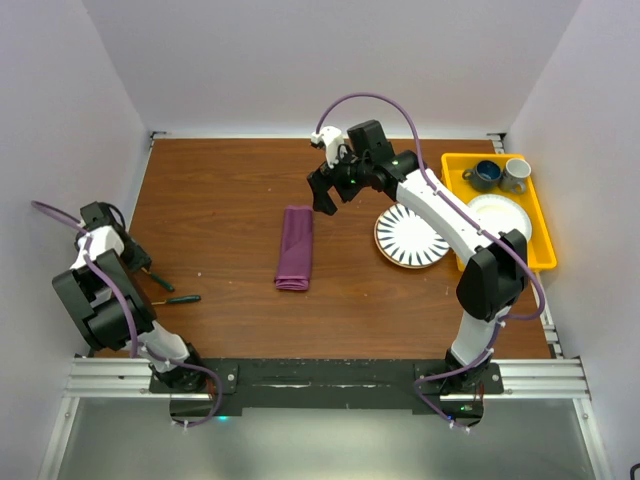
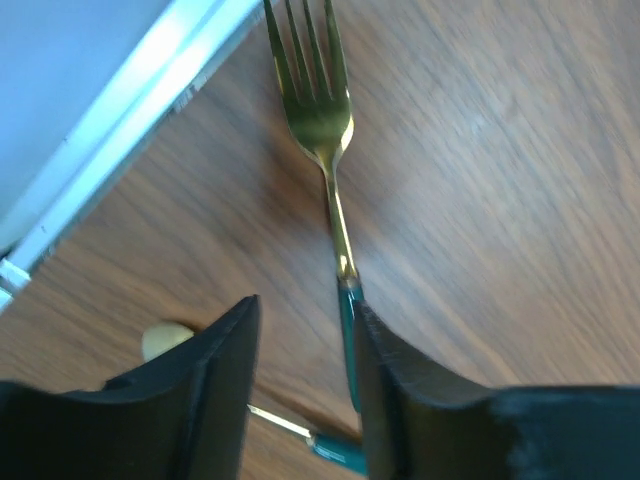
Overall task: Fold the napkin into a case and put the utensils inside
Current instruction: Pick up the fork from the corner of the board.
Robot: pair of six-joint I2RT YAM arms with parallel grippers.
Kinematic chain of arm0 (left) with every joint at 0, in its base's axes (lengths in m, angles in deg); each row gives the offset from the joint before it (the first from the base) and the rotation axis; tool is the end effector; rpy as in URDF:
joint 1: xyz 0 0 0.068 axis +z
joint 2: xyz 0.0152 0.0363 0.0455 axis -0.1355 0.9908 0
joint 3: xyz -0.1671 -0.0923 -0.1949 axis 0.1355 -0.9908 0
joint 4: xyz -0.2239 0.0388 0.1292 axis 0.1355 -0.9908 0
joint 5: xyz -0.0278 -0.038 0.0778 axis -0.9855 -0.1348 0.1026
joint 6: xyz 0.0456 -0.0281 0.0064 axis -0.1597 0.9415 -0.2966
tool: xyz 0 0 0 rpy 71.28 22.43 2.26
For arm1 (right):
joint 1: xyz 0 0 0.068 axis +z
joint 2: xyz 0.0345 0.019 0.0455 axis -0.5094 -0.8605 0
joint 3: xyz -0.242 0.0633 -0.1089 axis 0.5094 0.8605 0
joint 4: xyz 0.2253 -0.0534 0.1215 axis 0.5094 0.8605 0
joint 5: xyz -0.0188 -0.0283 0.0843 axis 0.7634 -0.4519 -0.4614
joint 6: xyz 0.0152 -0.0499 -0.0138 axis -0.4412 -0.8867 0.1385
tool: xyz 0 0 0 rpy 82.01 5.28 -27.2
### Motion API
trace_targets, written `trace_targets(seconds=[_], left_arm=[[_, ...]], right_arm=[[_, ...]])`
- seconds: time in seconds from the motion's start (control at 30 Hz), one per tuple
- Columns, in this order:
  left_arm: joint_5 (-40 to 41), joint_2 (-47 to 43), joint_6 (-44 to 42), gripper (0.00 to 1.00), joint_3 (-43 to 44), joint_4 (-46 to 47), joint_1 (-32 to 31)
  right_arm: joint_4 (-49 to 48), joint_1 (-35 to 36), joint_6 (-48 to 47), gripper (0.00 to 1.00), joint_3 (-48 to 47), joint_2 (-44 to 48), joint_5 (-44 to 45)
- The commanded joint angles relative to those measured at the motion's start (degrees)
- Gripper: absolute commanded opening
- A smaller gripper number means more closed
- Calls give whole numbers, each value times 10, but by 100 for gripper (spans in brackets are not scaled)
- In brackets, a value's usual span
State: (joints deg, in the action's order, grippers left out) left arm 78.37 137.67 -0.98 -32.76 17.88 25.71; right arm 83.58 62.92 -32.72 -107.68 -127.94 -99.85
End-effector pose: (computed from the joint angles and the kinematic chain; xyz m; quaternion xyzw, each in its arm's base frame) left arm 0.2446 0.1661 0.1843 -0.4223 0.8856 0.0763 0.1774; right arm 0.3424 0.2300 0.3364 -0.3891 0.8130 0.2239 0.3707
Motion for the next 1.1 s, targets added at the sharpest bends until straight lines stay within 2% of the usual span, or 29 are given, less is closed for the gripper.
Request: trace_targets(seconds=[0.0, 0.2, 0.5, 0.6, 0.67, 0.7, 0.73, 0.87, 1.07], left_arm=[[2, 14, -23, 43, 4, 61, 9], [3, 41, -25, 42, 6, 102, 9], [-11, 74, -10, 30, 9, 130, 9], [-25, 76, -5, 22, 1, 149, 7], [-30, 84, 1, 7, 6, 152, -2], [-31, 84, 4, 2, 9, 153, -14], [-36, 80, 7, 0, 12, 161, -21], [-45, 42, 27, 0, 42, 187, -85], [-10, 19, 64, 0, 154, 195, -249]], right_arm=[[6, -1, 16, 98, -22, 3, -16], [13, -1, 20, 98, -25, 1, -18], [19, -1, 22, 98, -29, -1, -18], [20, -1, 23, 98, -29, -2, -19], [19, -1, 22, 98, -26, -2, -19], [19, -2, 22, 98, -26, -2, -16], [19, -1, 22, 98, -22, -1, -13], [15, -2, 22, 98, -7, 5, -7], [-1, -7, 32, 98, 36, 20, 26]])
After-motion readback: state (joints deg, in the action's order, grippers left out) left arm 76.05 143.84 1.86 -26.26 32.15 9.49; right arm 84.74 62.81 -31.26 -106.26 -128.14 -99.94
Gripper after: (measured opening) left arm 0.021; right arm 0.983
